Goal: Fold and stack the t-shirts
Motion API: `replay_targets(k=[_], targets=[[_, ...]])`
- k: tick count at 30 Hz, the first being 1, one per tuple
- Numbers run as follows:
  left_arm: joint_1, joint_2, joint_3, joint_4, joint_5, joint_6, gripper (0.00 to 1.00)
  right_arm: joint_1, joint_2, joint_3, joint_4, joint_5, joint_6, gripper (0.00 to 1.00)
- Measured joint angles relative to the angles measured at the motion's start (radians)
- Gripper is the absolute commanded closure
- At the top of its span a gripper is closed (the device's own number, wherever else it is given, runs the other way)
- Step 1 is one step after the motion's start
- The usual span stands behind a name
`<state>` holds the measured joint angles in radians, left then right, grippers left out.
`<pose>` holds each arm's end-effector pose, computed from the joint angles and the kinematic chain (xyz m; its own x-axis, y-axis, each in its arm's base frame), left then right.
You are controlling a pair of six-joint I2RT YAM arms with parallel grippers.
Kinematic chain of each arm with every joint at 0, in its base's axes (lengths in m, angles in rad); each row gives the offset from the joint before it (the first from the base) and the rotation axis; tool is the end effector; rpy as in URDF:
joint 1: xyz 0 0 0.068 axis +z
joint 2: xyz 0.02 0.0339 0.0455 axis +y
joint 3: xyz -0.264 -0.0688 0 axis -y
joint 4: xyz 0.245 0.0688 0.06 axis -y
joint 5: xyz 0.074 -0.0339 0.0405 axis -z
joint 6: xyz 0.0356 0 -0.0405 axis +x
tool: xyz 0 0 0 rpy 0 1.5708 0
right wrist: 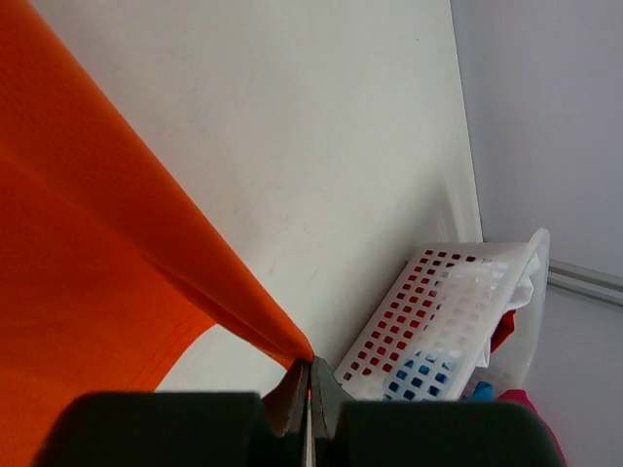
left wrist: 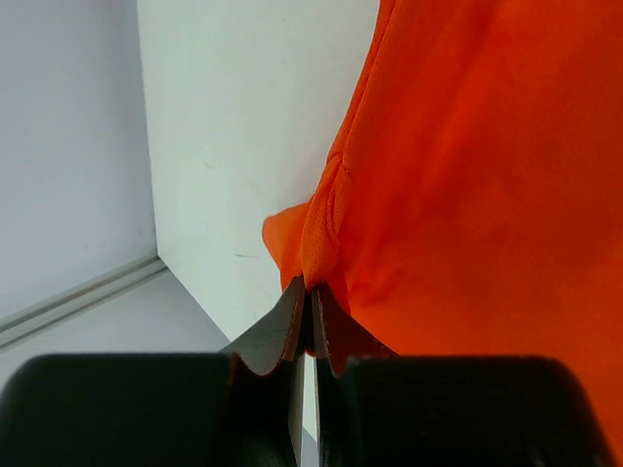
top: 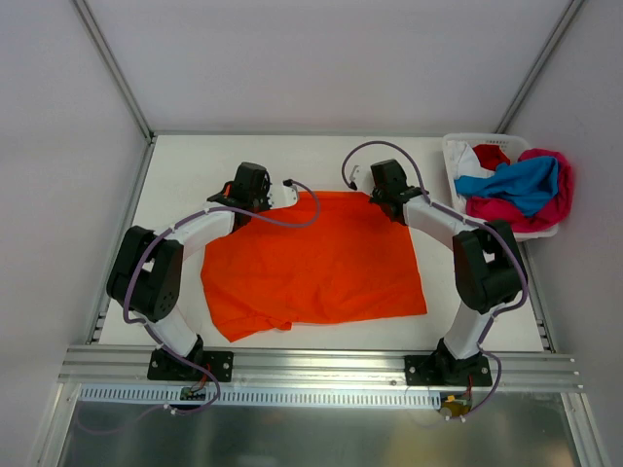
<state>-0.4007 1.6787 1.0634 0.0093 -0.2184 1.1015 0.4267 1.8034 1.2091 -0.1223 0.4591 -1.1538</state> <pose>0.3460 -0.1382 0.2216 -0.0438 0.9642 -0.2617 0.5658 0.2398 0.7889 0.3682 0.1501 0.2134 -0.1811 -0.9827 -0.0393 -0.5738 0.1380 -0.8073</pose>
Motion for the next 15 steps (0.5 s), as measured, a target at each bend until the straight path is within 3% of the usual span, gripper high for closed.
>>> replay_targets(k=[15], targets=[[-0.024,-0.078,0.011,-0.417,0.016,-0.124,1.00,0.048,-0.121,-0.128,-0.058,-0.010,0.021,1.00]])
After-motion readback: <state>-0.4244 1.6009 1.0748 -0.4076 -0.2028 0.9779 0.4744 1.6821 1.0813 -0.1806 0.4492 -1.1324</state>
